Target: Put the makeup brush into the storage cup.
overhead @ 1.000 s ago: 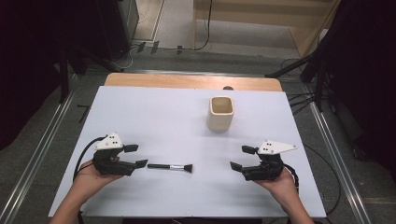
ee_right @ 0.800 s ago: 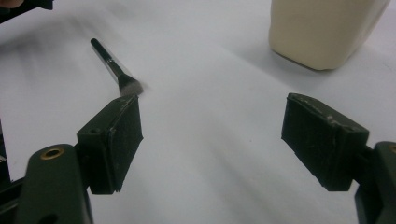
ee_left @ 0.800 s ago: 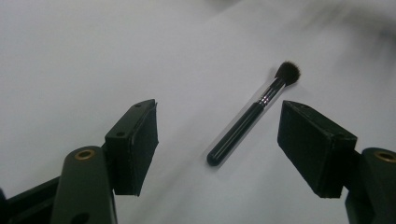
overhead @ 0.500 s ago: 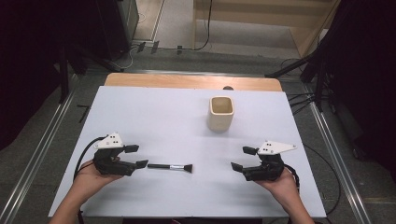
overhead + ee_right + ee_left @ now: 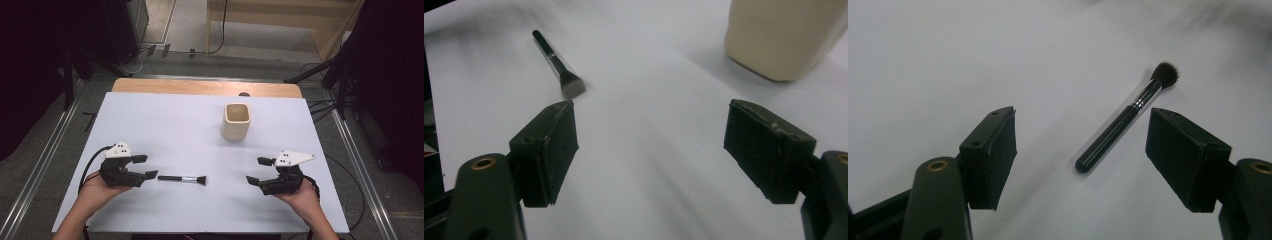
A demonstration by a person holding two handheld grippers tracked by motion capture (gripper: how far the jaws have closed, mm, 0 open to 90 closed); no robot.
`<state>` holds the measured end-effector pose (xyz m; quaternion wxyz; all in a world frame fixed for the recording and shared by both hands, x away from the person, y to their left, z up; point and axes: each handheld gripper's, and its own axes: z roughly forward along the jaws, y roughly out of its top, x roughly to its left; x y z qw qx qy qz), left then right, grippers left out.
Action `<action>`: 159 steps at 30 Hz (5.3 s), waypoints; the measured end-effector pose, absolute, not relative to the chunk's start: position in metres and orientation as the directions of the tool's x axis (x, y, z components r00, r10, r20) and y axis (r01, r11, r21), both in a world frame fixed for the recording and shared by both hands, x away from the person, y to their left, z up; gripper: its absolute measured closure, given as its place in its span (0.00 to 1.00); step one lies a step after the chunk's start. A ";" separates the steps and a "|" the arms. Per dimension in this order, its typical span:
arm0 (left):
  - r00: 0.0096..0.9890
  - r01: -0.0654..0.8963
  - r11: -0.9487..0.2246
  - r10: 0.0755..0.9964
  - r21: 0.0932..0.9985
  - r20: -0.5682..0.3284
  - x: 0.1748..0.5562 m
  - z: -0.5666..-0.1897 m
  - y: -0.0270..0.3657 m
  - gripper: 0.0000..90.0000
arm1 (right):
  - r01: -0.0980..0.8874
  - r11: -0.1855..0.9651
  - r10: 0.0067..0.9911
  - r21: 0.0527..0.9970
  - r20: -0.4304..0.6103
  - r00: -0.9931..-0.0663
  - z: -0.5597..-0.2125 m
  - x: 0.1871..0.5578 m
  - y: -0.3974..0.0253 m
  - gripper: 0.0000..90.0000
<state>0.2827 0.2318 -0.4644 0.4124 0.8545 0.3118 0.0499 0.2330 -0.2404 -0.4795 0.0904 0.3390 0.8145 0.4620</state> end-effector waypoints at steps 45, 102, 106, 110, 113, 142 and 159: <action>0.805 0.491 -0.469 0.566 0.734 -0.177 0.284 -0.465 0.231 0.32 | 0.356 0.422 0.468 0.834 0.136 -0.873 -0.468 0.261 -0.184 0.24; 0.806 0.500 -0.477 0.563 0.723 -0.185 0.286 -0.466 0.232 0.31 | 0.312 0.554 0.343 0.772 0.130 -0.930 -0.461 0.282 -0.094 0.24; 0.806 0.500 -0.480 0.563 0.721 -0.183 0.286 -0.466 0.232 0.31 | 0.308 0.578 0.337 0.756 0.122 -0.934 -0.456 0.285 -0.090 0.24; 0.805 0.501 -0.481 0.564 0.720 -0.183 0.286 -0.467 0.231 0.31 | 0.304 0.624 0.336 0.720 0.104 -0.936 -0.453 0.287 -0.085 0.25; 0.805 0.502 -0.484 0.565 0.717 -0.183 0.286 -0.467 0.231 0.31 | 0.305 0.639 0.335 0.707 0.101 -0.937 -0.451 0.288 -0.082 0.25; 0.799 0.513 -0.493 0.574 0.702 -0.180 0.286 -0.469 0.231 0.31 | 0.259 0.879 0.265 0.401 0.042 -0.963 -0.445 0.300 -0.035 0.34; 0.802 0.509 -0.498 0.571 0.702 -0.176 0.286 -0.469 0.231 0.31 | 0.193 0.928 0.203 0.320 0.002 -0.979 -0.455 0.301 -0.019 0.40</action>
